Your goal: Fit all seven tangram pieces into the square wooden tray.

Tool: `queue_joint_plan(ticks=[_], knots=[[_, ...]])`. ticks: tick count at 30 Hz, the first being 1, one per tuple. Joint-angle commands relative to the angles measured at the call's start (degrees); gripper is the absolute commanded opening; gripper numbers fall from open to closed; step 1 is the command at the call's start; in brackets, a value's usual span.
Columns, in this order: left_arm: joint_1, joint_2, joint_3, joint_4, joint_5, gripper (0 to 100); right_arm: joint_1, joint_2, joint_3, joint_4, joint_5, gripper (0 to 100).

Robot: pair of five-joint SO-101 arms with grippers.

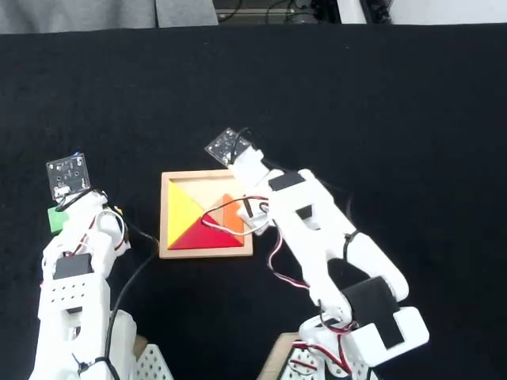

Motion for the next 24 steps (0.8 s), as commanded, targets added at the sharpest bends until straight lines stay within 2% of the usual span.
queue_joint_plan(ticks=[1, 9, 19, 24], knots=[[-0.2, -1.0, -0.3, -1.1, 0.3, 3, 1.4, -0.1, -4.0, -0.3, 0.5, 5.3], [-0.1, -1.0, -0.3, -1.1, 0.3, 3, 9.3, -0.1, -6.5, -0.3, 0.1, 5.0], [-0.2, -1.0, -0.3, -1.1, 0.3, 3, 10.3, -0.1, -6.7, 0.9, -1.3, 4.9], [-0.2, -1.0, -0.3, -1.1, 0.3, 3, 14.2, -0.1, -7.5, 0.9, -1.6, 4.9]])
